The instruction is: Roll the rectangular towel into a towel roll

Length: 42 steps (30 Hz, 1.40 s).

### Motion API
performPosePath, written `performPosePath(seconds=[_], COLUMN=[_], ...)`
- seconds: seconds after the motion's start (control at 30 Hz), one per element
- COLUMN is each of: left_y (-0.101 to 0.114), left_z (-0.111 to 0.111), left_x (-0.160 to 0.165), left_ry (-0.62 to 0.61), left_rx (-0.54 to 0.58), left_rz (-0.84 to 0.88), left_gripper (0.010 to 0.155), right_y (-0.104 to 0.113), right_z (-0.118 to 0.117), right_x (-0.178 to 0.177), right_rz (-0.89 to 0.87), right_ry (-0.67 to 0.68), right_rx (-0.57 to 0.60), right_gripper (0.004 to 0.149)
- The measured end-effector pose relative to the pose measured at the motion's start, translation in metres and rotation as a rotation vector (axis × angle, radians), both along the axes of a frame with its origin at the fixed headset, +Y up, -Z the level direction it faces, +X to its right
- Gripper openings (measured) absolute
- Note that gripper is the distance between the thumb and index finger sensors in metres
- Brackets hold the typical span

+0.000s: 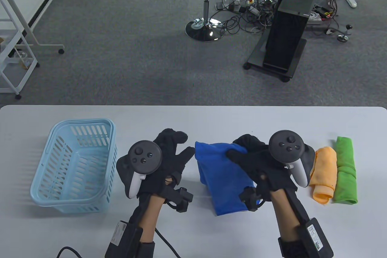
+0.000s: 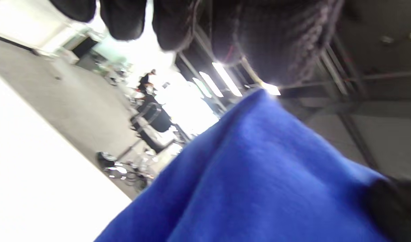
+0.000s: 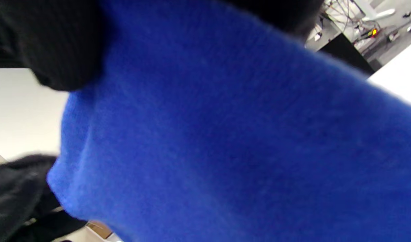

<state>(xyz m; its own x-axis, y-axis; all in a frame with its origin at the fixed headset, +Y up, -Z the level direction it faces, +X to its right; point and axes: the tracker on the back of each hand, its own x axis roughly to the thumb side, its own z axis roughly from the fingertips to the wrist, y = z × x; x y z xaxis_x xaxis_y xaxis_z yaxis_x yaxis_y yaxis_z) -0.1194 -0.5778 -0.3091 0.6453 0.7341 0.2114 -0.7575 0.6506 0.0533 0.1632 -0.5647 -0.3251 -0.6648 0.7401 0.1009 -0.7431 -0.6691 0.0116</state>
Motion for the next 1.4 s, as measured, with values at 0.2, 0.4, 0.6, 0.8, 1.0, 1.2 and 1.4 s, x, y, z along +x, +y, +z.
performPosePath(seconds=[0.2,0.4,0.6,0.8,1.0,1.2,1.4], left_y=[0.010,0.021,0.030,0.029,0.047,0.079,-0.019], left_z=[-0.015,-0.021,-0.033,-0.067,-0.094,-0.083,-0.042], left_x=[0.041,0.051,0.053,0.052,0.035,0.043,0.068], left_ry=[-0.156,-0.103,-0.077,0.034,0.044,-0.073,-0.124], left_rx=[-0.030,0.023,-0.040,-0.124,-0.061,0.179,0.123], left_rz=[-0.444,-0.381,-0.433,-0.521,0.014,0.071,-0.409], left_gripper=[0.062,0.044,0.049,0.048,0.045,0.045,0.046], right_y=[0.009,0.008,0.002,-0.007,0.026,0.064,-0.037], right_z=[0.004,0.003,-0.015,-0.055,-0.076,-0.062,-0.025], right_x=[-0.009,0.001,-0.012,-0.027,-0.019,-0.002,0.005], right_rz=[0.038,0.152,0.240,0.510,0.015,0.001,0.203], right_ry=[0.016,0.074,0.150,0.039,-0.179,-0.209,-0.146], right_rx=[0.043,0.001,-0.107,-0.144,0.052,0.331,0.223], right_gripper=[0.046,0.100,0.052,0.051,0.049,0.049,0.050])
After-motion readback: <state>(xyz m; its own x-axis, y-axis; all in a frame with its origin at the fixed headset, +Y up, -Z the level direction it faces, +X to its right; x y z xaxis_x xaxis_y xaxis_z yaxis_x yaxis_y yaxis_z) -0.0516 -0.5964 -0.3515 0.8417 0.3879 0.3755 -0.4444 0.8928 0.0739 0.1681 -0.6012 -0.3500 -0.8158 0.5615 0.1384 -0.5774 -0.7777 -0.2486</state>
